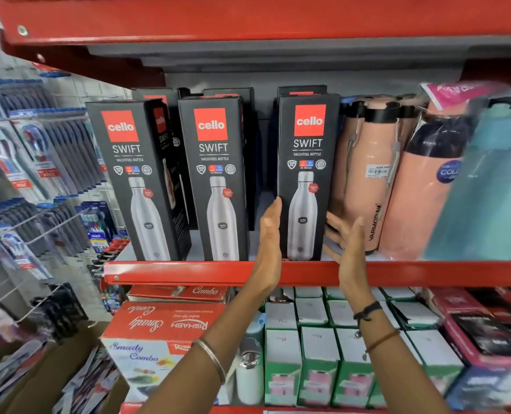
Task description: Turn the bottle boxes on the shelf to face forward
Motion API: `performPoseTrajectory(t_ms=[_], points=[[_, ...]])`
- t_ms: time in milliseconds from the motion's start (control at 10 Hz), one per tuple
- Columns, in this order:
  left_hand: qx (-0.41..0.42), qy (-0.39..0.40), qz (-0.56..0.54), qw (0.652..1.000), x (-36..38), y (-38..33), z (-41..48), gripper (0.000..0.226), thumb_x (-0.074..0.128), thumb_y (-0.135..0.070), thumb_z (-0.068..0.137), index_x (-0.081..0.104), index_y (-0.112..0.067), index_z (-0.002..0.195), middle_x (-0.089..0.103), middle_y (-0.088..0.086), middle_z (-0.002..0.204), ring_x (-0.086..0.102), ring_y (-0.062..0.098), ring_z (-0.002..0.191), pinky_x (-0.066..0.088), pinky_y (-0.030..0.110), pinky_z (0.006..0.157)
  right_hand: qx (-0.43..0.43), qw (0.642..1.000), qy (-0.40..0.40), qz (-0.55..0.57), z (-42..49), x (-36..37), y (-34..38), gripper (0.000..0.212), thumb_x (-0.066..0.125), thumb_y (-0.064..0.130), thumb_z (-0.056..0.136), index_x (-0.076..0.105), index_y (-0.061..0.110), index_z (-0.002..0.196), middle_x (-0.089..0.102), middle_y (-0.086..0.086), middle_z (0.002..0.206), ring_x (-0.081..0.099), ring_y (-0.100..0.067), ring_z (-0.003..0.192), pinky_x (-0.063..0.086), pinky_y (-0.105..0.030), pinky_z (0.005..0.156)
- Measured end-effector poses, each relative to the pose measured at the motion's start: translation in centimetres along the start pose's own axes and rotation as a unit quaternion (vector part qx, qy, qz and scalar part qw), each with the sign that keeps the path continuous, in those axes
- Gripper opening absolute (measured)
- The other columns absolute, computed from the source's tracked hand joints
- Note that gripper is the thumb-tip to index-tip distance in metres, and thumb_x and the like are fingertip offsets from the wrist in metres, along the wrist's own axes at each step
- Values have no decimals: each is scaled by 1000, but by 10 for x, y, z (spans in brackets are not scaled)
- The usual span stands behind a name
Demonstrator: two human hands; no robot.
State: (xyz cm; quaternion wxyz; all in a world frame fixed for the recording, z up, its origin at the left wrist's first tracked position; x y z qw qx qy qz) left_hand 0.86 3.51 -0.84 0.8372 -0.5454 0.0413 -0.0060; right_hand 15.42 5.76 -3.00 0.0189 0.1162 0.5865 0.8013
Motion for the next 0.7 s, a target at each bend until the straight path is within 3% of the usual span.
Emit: performPoseTrajectory(t_ms=[200,400,500,600,700], points=[[5,-10,-7,1000,5,-7,-15,91,12,-92,65,23,-43,141,25,-43,136,25,-33,120,15,42,121,0,1000,-4,-4,-10,-5,4,77,14,67,85,56,21,131,59,-2,129,57,-3,107,44,-42,103],[-14,-28,8,999,-1,-13,-19,85,12,-94,62,26,-51,134,26,-38,138,23,-16,131,16,45,121,4,1000,-5,-21,-18,-2,9,64,15,57,96,54,22,133,54,0,128,53,-21,120,41,-47,108],[-18,-47,8,999,-8,-19,-24,77,12,-84,72,28,-47,137,27,-28,144,25,2,141,18,50,120,-10,999,-14,-32,-23,-1,13,60,17,57,96,56,24,129,57,3,128,54,-20,122,39,-47,110],[54,-81,4,995,-26,-43,-24,88,18,-93,65,34,-42,135,34,-21,144,30,3,140,20,43,121,-99,993,-59,-33,-30,-2,36,59,32,57,91,56,21,130,57,3,135,52,-8,124,39,-32,110],[176,-104,51,978,-52,-85,-22,70,22,-83,78,36,-41,132,37,-15,144,33,5,138,23,45,120,-245,963,-89,-68,-38,8,86,57,40,51,88,57,15,129,57,2,132,48,10,118,36,-9,99]])
Point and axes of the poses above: each hand's wrist, its own z-axis towards the middle knuckle, its own x-axis out of the palm, y = z × x, the point moved 6 cm from there along z, towards the middle knuckle
